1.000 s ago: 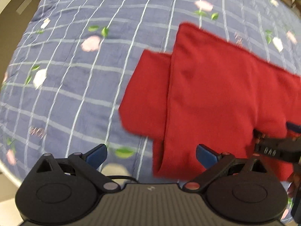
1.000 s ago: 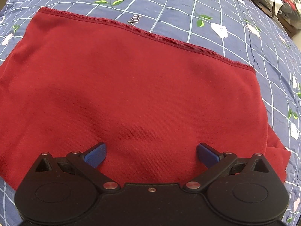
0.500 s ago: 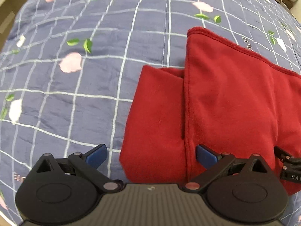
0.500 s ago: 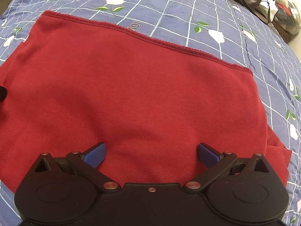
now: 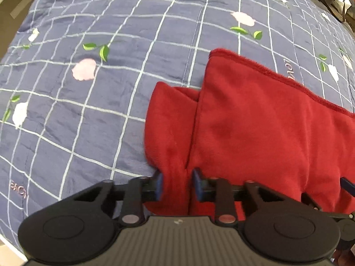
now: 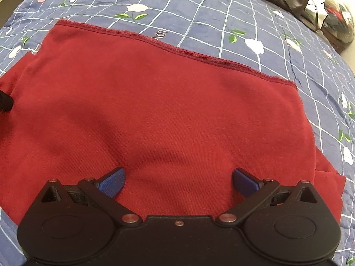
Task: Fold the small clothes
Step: 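Grasp the side edge with the left gripper and fold it across the sweater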
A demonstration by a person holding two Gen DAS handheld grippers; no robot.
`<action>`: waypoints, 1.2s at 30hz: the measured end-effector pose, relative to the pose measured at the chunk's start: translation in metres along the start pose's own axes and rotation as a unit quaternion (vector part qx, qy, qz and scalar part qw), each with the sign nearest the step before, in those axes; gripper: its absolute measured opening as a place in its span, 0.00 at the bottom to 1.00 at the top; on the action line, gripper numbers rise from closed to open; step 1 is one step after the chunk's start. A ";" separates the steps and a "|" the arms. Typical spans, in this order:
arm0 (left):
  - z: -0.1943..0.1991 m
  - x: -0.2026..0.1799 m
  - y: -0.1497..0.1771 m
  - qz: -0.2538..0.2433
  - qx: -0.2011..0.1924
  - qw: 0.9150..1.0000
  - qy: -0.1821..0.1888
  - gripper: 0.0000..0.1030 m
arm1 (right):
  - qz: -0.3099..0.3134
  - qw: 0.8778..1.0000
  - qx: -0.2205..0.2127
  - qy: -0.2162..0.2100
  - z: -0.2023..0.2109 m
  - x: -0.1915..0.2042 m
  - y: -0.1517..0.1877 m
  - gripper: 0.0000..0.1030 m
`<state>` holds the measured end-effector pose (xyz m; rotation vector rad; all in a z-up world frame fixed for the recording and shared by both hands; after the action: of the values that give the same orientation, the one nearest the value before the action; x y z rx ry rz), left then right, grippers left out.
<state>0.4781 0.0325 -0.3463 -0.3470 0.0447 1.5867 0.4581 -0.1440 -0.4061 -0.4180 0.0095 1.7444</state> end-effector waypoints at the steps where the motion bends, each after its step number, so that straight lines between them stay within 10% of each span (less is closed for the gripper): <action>1: 0.003 -0.003 -0.001 0.000 -0.003 1.000 -0.005 0.21 | 0.004 1.000 0.007 -0.005 0.000 0.000 0.000 1.00; 8: 0.028 -0.029 -0.005 -0.019 -0.035 0.998 -0.047 0.08 | 0.048 0.996 0.062 -0.037 0.008 -0.013 0.006 0.99; 18: 0.082 -0.158 0.001 -0.093 -0.108 0.990 0.014 0.08 | 0.030 0.997 0.065 -0.009 0.034 -0.103 0.070 0.99; 29: 0.035 -0.346 0.060 -0.207 -0.057 0.972 0.095 0.08 | -0.007 0.992 0.121 0.040 0.036 -0.223 0.175 0.99; 36: -0.020 -0.382 0.096 -0.200 -0.004 0.977 0.077 0.11 | -0.014 0.989 0.146 0.038 0.033 -0.260 0.218 0.99</action>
<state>0.3902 -0.3478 -0.2883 -0.4552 0.0826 1.1607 0.2822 -0.4306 -0.3507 -0.2679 0.3081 1.6662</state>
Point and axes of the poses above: each gripper's, at about its wrist camera, not at the fingertips, and z roughly against the way its jaws point, x to its left, y to its underside, the point moved 10 cm from there along -z, roughly the way its jaws point, and after that the axes turned 13 degrees about y, right-handed, at the moved point
